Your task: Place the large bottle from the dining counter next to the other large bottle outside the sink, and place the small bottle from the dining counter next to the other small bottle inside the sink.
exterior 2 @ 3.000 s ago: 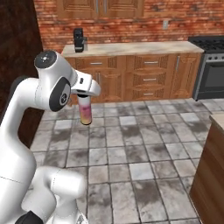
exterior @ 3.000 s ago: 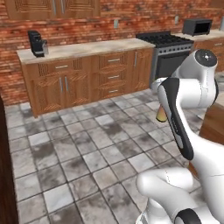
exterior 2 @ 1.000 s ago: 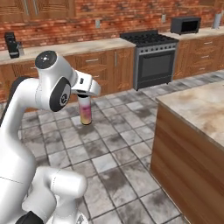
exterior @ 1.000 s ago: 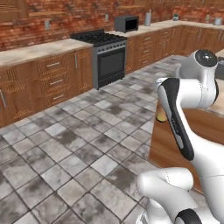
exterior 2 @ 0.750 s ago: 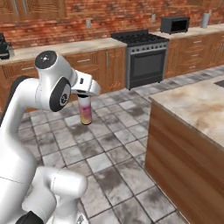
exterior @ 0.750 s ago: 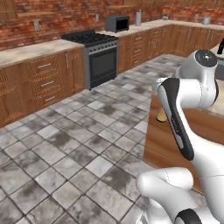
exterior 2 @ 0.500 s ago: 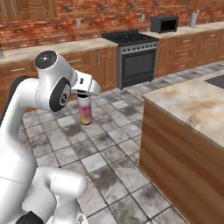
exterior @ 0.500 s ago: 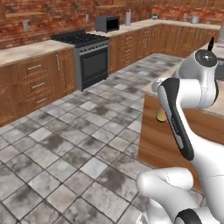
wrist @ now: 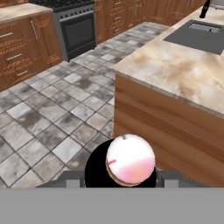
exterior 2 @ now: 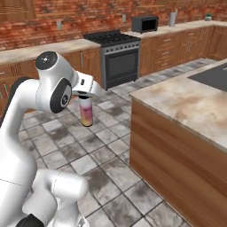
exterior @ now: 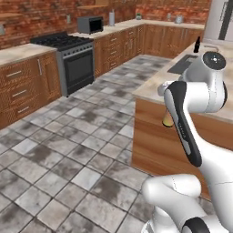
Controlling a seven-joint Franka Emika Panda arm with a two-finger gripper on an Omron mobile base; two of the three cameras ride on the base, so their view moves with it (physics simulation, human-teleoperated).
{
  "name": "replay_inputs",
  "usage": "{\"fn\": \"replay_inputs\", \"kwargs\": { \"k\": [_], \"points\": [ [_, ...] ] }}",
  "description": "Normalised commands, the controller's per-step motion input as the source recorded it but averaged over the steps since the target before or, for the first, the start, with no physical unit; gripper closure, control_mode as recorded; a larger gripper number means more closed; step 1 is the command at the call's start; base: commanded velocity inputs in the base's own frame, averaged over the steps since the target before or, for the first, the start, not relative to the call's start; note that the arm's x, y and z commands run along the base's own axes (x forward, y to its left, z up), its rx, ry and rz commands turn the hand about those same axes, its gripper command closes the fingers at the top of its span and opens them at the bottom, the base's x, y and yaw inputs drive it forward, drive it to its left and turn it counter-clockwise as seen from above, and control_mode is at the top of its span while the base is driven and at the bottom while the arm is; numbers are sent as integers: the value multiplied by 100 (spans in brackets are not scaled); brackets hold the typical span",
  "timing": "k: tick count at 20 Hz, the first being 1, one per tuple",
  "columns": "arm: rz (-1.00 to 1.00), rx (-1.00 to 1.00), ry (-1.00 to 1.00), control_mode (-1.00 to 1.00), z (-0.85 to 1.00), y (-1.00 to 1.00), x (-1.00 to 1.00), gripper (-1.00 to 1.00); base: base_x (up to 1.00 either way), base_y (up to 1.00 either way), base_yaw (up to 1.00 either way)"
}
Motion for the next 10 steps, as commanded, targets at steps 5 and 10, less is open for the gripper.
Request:
{"fn": "replay_inputs", "kwargs": {
  "k": [5, 10],
  "points": [
    [0, 0, 0, 100, 0, 0, 0, 100, -8, 0, -23],
    [0, 0, 0, 100, 0, 0, 0, 100, 0, 2, -25]
  ]
}}
